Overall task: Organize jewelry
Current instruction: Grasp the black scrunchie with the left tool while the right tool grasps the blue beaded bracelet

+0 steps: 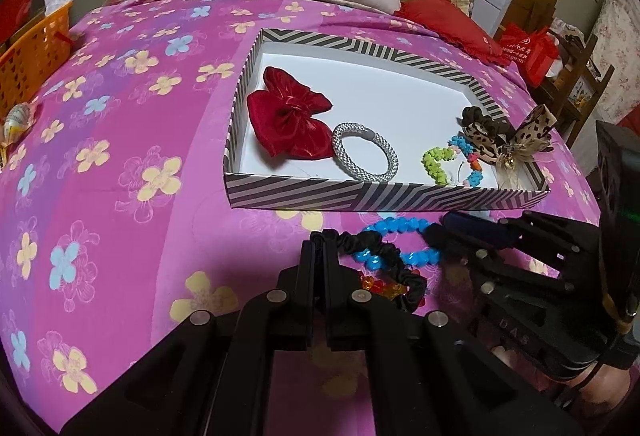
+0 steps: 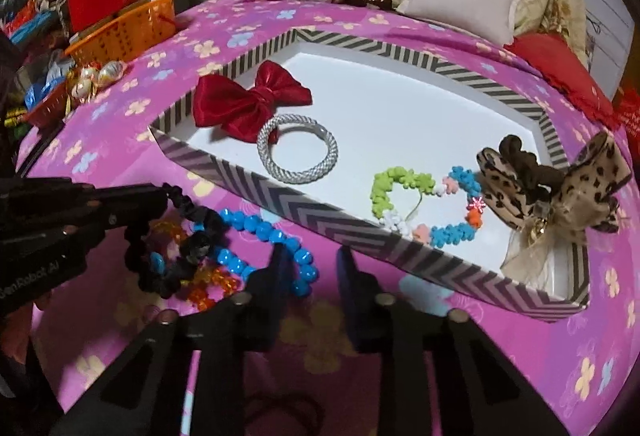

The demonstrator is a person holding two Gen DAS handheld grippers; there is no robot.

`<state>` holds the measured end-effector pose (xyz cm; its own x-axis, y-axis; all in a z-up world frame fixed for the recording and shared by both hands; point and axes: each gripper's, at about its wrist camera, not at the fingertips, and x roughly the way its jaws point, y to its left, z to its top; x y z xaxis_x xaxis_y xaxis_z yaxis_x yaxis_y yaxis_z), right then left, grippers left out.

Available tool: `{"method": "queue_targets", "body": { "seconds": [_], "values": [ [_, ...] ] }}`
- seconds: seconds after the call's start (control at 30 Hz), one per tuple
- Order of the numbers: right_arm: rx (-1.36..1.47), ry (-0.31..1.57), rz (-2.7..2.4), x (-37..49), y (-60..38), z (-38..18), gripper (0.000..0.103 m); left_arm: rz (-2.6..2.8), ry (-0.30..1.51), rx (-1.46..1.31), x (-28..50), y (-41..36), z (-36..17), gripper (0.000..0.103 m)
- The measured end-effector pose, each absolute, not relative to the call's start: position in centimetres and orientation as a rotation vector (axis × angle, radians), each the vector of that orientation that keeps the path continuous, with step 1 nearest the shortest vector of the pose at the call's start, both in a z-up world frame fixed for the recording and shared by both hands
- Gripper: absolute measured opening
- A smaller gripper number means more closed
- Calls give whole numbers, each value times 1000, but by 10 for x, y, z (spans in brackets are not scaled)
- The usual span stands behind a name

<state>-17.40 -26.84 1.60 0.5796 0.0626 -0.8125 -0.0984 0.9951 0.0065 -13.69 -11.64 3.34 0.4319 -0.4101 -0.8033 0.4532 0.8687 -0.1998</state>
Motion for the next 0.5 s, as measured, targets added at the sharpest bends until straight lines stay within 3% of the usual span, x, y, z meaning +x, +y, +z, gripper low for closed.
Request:
{"method": "queue_targets", "body": {
  "seconds": [0.5],
  "values": [
    [35, 821, 36, -243, -316, 61, 10, -561, 928, 31, -155, -120, 60, 0]
  ]
}}
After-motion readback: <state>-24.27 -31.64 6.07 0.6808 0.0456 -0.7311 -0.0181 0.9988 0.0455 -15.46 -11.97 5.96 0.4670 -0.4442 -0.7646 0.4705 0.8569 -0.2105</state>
